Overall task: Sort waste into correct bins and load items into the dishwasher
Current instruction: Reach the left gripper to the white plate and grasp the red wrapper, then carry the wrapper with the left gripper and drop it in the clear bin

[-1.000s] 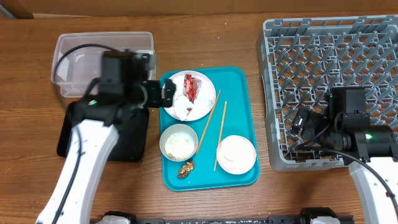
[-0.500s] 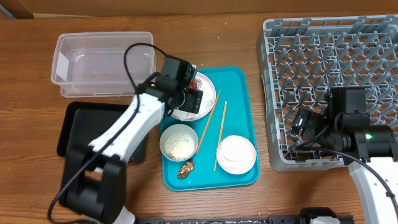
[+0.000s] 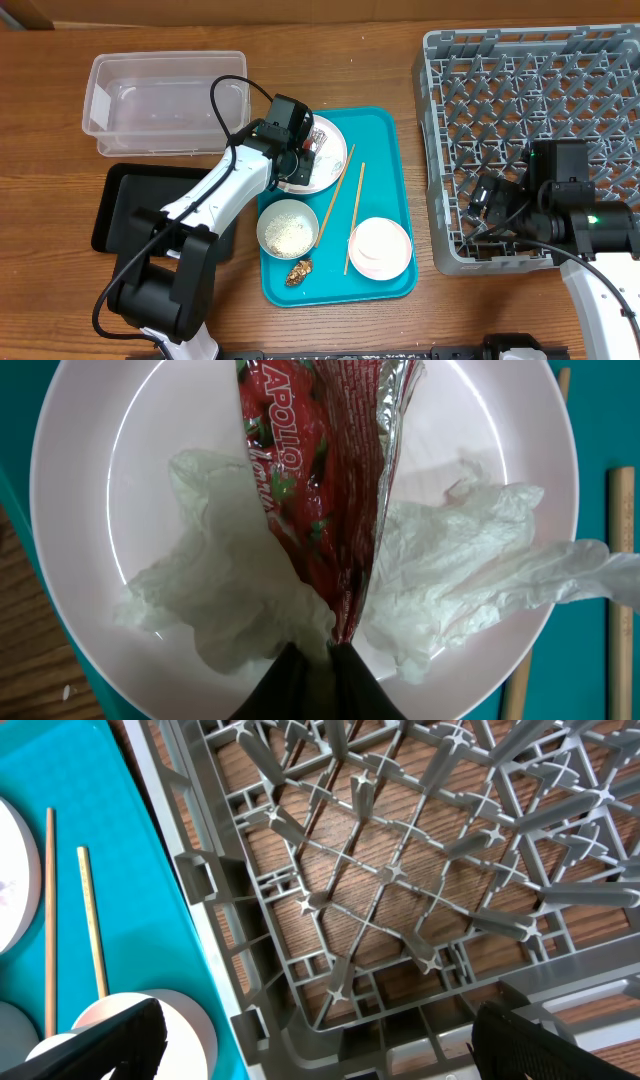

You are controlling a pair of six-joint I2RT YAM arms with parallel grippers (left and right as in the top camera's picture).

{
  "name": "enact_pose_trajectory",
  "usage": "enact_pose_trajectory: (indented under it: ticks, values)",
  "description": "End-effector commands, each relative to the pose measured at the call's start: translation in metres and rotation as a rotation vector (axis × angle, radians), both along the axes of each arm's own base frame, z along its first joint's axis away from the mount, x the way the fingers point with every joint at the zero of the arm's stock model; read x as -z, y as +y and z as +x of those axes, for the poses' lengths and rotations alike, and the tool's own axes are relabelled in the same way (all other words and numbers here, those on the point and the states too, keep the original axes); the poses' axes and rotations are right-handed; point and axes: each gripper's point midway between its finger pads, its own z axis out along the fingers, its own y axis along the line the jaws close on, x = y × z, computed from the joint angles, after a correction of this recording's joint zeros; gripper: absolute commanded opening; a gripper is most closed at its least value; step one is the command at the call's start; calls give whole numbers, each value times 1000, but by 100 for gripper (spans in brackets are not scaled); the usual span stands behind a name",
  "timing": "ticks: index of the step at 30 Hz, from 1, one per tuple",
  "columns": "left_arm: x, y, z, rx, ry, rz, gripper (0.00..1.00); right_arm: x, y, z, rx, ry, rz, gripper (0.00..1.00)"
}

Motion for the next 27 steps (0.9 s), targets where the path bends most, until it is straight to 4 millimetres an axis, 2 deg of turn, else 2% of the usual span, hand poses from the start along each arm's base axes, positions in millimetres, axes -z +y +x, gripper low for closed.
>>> enact_pose_trajectory:
  ticks: [1, 5, 9, 12, 16, 20, 23, 24, 27]
  values:
    - [-8, 0, 8, -9, -17, 6, 9, -12, -2, 5, 1, -40, -12, 100]
    - [-24, 6, 10, -24, -24, 45, 4, -12, -2, 5, 1, -40, -12, 100]
    - [-45, 6, 13, -25, -30, 45, 4, -12, -2, 5, 1, -40, -12, 100]
    - [-65, 8, 20, -36, -50, 59, 4, -12, -2, 4, 1, -40, -12, 100]
    - [-99, 21, 36, -83, -121, 122, 4, -12, -2, 4, 1, -40, -12, 100]
    - [-139, 42, 55, -151, -199, 162, 4, -12, -2, 4, 1, -40, -12, 100]
    - [-161, 71, 70, -228, -250, 170, 4, -12, -2, 4, 1, -40, -12, 100]
    - [-163, 76, 72, -241, -254, 169, 4, -12, -2, 4, 1, -40, -12, 100]
    - [-165, 113, 81, -324, -262, 168, 4, -12, -2, 4, 1, -40, -12, 100]
